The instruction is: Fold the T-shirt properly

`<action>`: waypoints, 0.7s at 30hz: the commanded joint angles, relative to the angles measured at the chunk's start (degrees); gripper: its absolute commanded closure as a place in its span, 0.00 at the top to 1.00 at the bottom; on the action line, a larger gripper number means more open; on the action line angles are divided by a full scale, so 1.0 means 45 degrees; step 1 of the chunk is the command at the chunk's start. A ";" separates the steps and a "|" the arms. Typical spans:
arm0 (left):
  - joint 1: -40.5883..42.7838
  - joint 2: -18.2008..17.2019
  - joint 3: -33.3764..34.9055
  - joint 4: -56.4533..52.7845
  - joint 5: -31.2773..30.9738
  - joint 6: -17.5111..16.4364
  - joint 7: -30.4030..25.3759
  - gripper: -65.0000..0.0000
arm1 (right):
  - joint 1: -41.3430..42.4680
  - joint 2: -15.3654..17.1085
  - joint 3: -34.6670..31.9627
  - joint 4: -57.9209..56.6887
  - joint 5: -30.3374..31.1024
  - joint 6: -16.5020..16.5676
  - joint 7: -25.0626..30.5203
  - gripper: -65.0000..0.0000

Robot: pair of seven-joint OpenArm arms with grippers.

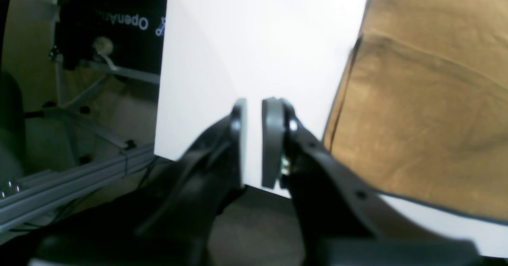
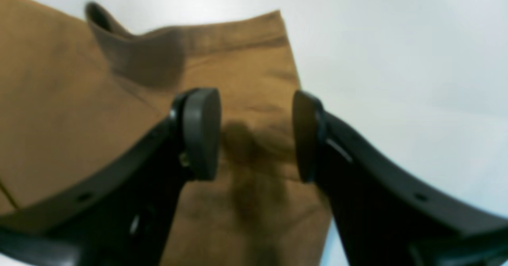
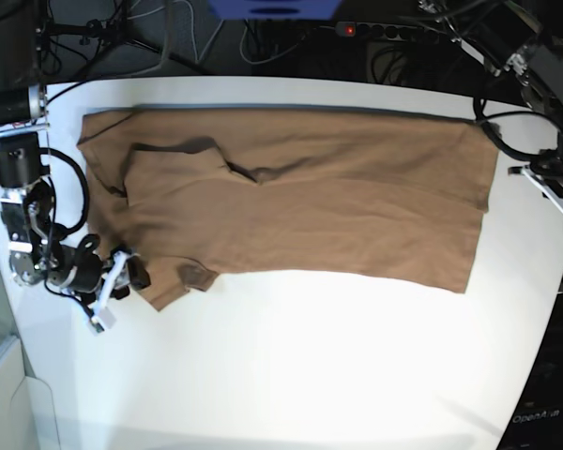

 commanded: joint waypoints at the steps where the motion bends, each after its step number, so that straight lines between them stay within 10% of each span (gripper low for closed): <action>1: 0.0025 -0.0148 -0.0022 0.0233 -0.0029 0.0060 0.0032 0.11 | 0.0638 0.0093 0.0100 -0.0204 -0.0054 0.0061 0.0446 0.46; 21: 0.0064 -0.0090 0.0017 0.0233 -0.0049 0.0060 0.0032 0.11 | 0.1615 -0.0259 0.0061 -0.2060 -0.1246 0.0061 0.1677 0.46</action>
